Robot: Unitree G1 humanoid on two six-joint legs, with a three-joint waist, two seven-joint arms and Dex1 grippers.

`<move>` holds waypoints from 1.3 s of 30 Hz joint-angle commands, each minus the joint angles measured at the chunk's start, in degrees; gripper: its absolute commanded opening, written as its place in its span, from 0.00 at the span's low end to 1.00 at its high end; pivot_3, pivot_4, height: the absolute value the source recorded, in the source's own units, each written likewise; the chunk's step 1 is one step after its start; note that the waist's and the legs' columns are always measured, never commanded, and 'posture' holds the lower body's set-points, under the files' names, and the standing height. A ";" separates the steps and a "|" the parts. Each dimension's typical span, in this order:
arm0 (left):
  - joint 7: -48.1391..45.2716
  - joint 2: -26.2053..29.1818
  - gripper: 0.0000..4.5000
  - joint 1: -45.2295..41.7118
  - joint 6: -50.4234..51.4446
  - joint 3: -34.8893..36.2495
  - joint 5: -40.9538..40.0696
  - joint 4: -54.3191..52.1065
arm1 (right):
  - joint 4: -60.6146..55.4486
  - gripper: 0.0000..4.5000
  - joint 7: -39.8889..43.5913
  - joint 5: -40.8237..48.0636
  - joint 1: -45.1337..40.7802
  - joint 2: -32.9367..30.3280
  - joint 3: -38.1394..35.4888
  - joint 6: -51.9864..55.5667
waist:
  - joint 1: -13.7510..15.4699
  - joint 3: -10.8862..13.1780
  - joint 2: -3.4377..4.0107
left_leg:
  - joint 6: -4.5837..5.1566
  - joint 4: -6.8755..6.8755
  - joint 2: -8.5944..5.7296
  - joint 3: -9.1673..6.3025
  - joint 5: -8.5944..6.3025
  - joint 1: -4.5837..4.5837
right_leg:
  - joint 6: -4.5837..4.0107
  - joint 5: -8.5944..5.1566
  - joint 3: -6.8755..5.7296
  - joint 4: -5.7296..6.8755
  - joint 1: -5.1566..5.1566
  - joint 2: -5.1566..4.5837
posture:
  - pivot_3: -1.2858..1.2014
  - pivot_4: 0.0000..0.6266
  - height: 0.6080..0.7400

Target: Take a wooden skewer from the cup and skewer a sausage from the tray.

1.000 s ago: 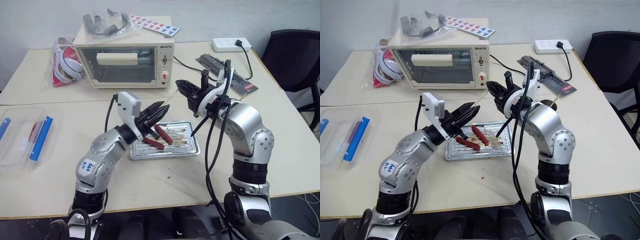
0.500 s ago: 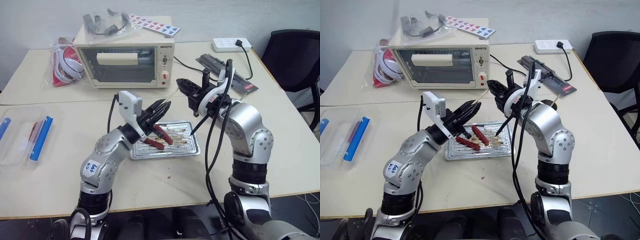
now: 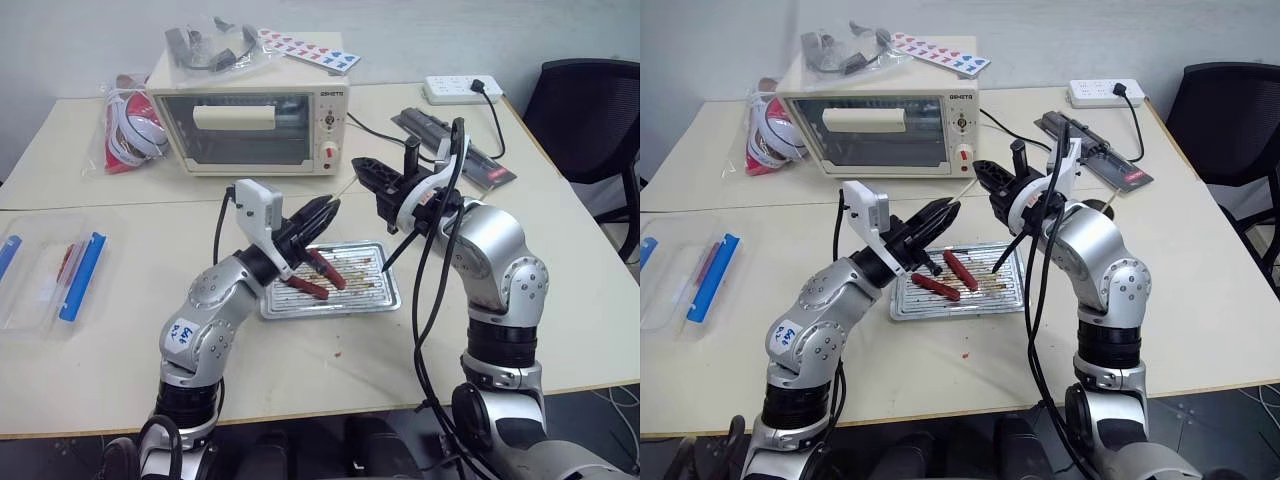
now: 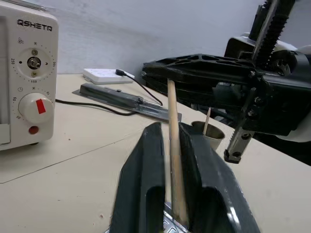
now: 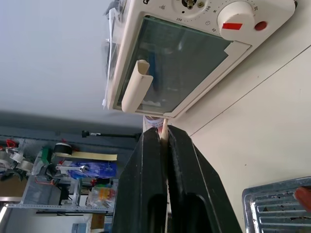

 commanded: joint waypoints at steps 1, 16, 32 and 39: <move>0.14 0.04 0.38 -1.01 -1.26 0.31 0.10 -2.25 | -1.04 0.00 0.62 1.34 -0.22 -0.30 -0.24 -0.37 | 0.00 0.00 0.00 | 0.00 0.00 0.00 0.00 0.00 0.00 | 0.00 0.00 0.00 0.00 0.00 0.00 | 0.52 0.24 1.00; 0.73 -0.78 0.15 -1.33 -1.92 0.93 -0.36 -2.00 | -0.76 0.00 0.70 1.91 0.05 0.14 -0.31 -1.28 | -0.01 0.00 0.00 | 0.00 0.01 0.00 0.00 0.00 -0.01 | 0.00 0.00 -0.01 -0.01 0.00 0.00 | 0.52 0.24 1.00; 0.28 0.68 0.00 -2.72 -1.56 1.88 0.09 -0.25 | 0.03 0.30 2.29 1.55 -0.09 -0.84 -0.04 -0.70 | -0.02 0.00 0.00 | 0.00 0.02 0.01 -0.01 0.00 -0.03 | 0.00 0.00 -0.01 -0.01 -0.01 0.01 | 0.52 0.24 1.00; -3.89 7.69 0.00 -2.35 -0.15 5.07 -0.97 0.11 | 1.36 0.41 11.33 -9.31 -1.91 -11.19 2.98 7.96 | 0.12 0.00 0.00 | 0.01 0.04 0.01 -0.01 0.00 -0.06 | 0.00 0.00 -0.02 -0.02 -0.01 0.01 | 0.52 0.24 1.00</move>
